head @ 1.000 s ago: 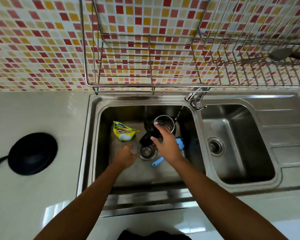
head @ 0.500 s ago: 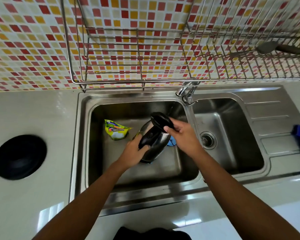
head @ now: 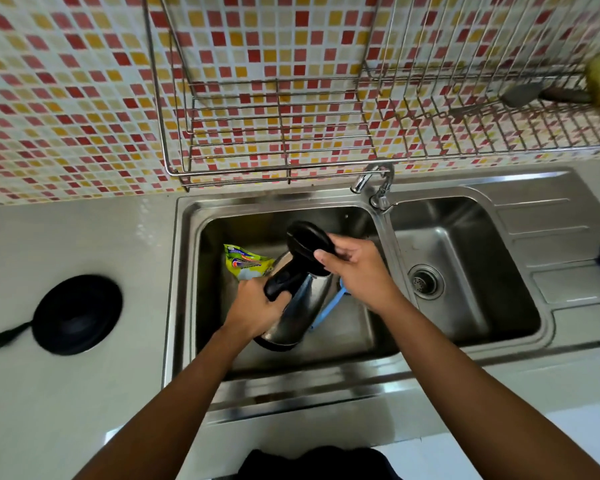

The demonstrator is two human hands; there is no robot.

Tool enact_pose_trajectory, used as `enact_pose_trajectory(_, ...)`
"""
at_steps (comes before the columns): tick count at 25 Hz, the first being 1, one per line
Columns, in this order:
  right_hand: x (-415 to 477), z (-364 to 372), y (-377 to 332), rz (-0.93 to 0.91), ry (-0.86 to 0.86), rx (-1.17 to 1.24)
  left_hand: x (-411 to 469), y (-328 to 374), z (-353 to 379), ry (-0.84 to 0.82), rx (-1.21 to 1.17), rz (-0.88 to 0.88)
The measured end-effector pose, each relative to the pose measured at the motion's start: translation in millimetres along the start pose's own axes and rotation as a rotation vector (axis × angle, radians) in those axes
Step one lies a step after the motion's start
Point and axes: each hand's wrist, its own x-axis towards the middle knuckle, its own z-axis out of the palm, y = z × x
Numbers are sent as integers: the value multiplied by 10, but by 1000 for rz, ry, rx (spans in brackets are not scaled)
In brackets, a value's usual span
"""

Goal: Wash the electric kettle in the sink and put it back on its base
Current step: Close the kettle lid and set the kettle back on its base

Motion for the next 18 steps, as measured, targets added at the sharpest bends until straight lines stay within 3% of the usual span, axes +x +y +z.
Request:
enact_pose_trajectory(8,-55,-108,-70,284,179,309,382,346,-472,-311,265,10)
enact_pose_trajectory(13,-129,-125,-69,298,156,349,462,602,-619,-413,547,1)
enact_pose_trajectory(18,-177,-48,-76,277,157,374,503,784,-662,-484,620,-25)
